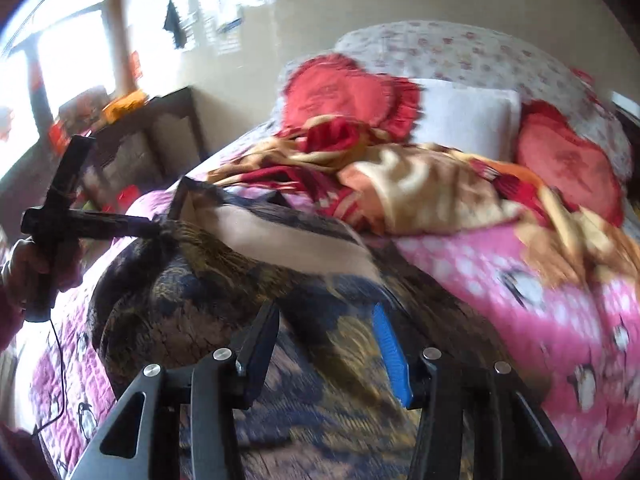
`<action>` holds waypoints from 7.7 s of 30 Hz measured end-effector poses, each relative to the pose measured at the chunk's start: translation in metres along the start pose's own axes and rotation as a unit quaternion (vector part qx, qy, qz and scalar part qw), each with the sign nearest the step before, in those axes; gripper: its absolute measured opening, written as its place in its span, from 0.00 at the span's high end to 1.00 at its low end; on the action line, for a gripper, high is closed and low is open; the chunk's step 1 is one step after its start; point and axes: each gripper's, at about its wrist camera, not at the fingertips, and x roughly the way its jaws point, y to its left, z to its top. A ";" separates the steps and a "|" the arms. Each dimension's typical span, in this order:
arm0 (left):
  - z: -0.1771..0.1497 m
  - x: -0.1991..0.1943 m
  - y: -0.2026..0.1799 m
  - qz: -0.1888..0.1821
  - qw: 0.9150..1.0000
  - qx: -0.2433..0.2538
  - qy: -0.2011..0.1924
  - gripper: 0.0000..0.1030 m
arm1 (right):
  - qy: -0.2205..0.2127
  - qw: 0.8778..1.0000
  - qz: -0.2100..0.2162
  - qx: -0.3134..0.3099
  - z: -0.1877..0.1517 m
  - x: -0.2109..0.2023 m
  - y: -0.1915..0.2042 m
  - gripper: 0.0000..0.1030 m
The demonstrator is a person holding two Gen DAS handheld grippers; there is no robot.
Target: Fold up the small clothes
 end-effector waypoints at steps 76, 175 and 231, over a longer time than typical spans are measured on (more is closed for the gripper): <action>-0.134 -0.022 0.017 -0.113 0.992 -0.005 0.049 0.92 | 0.052 0.970 -0.059 0.228 -0.155 -0.075 -0.008 0.95; -0.164 -0.038 0.057 -0.052 0.991 -0.117 -0.049 0.43 | 0.087 0.987 0.004 -0.134 0.102 0.161 0.264 0.45; -0.119 -0.012 0.025 -0.112 0.983 -0.137 -0.051 0.71 | 0.127 0.988 0.074 0.047 0.088 0.142 0.189 0.88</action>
